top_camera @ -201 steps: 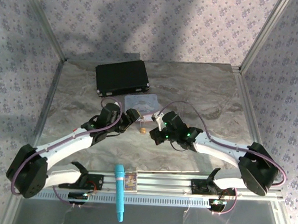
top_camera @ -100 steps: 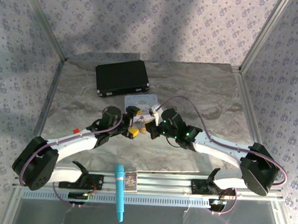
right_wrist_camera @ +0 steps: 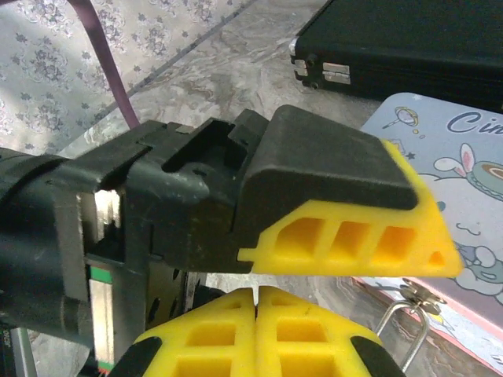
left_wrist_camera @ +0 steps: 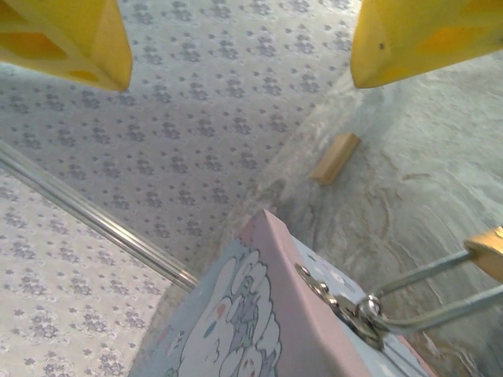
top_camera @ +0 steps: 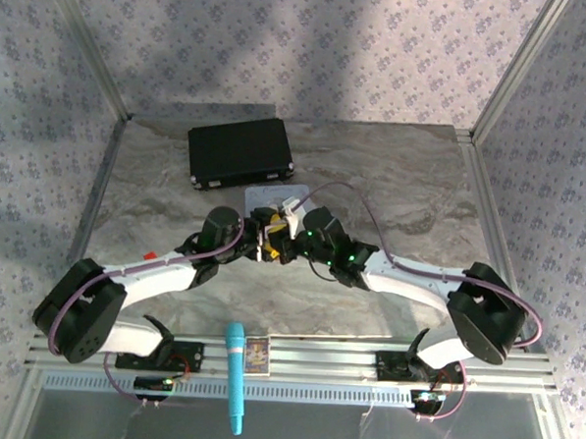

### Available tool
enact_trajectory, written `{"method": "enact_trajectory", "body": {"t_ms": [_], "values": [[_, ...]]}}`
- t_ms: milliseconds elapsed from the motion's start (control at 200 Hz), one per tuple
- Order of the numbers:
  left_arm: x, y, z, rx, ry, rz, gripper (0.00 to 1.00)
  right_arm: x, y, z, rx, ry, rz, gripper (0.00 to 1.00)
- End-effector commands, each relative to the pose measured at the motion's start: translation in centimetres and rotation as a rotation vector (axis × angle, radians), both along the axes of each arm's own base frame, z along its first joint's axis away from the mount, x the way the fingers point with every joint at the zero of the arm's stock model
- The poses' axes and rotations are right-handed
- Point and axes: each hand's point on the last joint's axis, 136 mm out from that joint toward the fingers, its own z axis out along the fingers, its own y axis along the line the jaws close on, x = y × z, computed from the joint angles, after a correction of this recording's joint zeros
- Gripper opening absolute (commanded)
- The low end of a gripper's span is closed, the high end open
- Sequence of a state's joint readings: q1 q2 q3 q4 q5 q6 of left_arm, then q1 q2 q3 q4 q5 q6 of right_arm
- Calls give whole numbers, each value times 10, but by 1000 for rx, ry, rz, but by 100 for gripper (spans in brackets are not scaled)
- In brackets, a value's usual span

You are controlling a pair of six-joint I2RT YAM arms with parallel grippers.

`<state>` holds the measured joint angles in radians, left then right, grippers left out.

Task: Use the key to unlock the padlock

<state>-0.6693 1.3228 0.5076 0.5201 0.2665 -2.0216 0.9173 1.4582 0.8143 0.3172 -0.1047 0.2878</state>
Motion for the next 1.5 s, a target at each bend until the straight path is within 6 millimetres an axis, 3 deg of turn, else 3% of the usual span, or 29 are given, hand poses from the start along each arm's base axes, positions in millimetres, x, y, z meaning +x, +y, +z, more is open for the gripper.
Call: {"method": "enact_trajectory", "body": {"t_ms": [0, 725, 855, 905, 1000, 1039, 1364, 1494], "values": [[-1, 4, 0, -10, 1, 5, 66, 2, 11, 19, 69, -19, 6, 3], [-4, 37, -22, 106, 44, 56, 23, 5, -9, 8, 43, 0, -54, 3], [-2, 39, -21, 108, 34, 62, 20, 5, -10, 6, 49, 10, -50, 3], [-1, 39, -20, 106, 29, 65, 27, 5, -10, 6, 52, 11, -51, 3], [0, 39, -16, 98, 21, 67, 67, 5, -9, 8, 66, 9, -48, 3], [0, 39, -15, 92, 20, 69, 75, 5, -8, 8, 71, 8, -45, 3], [7, 30, 3, 15, -7, 68, 82, 4, 22, 12, 111, 6, -8, 3], [8, 32, 6, 6, -19, 80, 76, 3, 30, 8, 115, 14, 5, 3]]}}
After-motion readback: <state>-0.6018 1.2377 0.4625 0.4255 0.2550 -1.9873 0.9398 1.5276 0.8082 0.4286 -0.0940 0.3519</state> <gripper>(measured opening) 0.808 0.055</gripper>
